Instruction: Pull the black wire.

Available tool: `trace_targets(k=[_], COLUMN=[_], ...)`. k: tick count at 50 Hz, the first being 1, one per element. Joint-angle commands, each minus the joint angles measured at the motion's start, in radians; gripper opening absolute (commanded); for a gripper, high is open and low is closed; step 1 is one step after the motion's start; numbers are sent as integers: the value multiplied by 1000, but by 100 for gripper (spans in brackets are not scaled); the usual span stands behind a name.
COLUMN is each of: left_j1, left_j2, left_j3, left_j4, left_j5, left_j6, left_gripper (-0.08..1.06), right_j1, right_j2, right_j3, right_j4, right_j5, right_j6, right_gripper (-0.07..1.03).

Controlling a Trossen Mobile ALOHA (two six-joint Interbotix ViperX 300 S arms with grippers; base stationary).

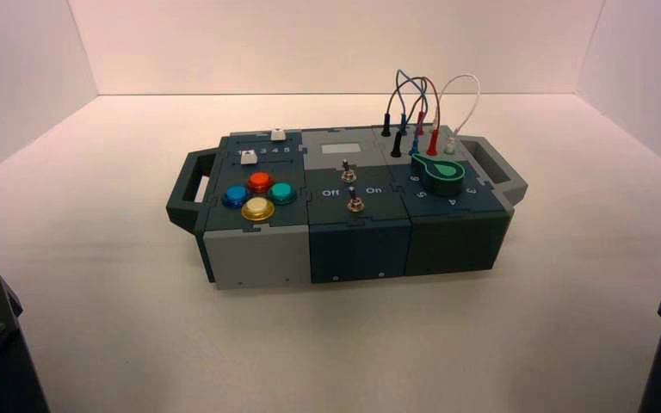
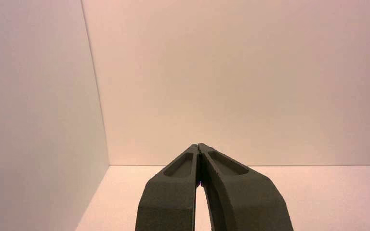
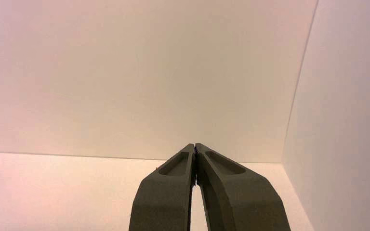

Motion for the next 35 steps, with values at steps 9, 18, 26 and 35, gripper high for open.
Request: trace_targets(k=[9,18,26,35], left_j1=[2,-48,-158,-319], left_j2=[6,9,6,29], left_j3=[-35,-41,-61,-86], left_j4=[0,0,-5,-18], left_j5=[31,121,238,345], left_j6=[5,6,3,-3], left_gripper=[-3,-3,-3,-3], right_j1=[41,74,114,127], right_j2=[12,43,83,114], right_j3=[-31,-37,-57,-77], right_j4=[3,3,2,2], right_j5=[23,58,107,152], right_j6=[-5,-5,-6,-6], right_gripper=[-2,-2,-2,-2])
